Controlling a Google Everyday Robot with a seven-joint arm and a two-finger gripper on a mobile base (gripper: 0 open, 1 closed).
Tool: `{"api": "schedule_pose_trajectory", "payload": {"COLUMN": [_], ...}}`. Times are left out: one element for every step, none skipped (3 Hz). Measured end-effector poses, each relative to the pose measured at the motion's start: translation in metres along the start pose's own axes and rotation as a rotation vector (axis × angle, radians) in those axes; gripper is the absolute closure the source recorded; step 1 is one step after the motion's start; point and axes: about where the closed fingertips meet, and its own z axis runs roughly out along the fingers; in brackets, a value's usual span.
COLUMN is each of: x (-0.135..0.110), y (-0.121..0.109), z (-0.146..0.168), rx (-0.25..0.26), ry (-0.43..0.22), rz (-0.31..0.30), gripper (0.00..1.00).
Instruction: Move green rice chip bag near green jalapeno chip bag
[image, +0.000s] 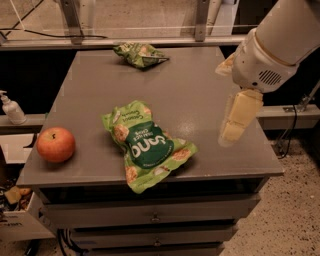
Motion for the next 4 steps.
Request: {"api": "schedule_pose_trajectory", "payload": {"x": [-0.030, -0.060, -0.076, -0.082], "y": [-0.015, -0.029, -0.030, -0.022], "z": [0.039, 0.071, 0.092, 0.107], "rx": [-0.059, -0.115, -0.167, -0.209], "ry": [-0.071, -0.148, -0.198, -0.230], "rz": [-0.040, -0.056, -0.043, -0.027], "gripper": [0.00, 0.00, 0.00, 0.00]}}
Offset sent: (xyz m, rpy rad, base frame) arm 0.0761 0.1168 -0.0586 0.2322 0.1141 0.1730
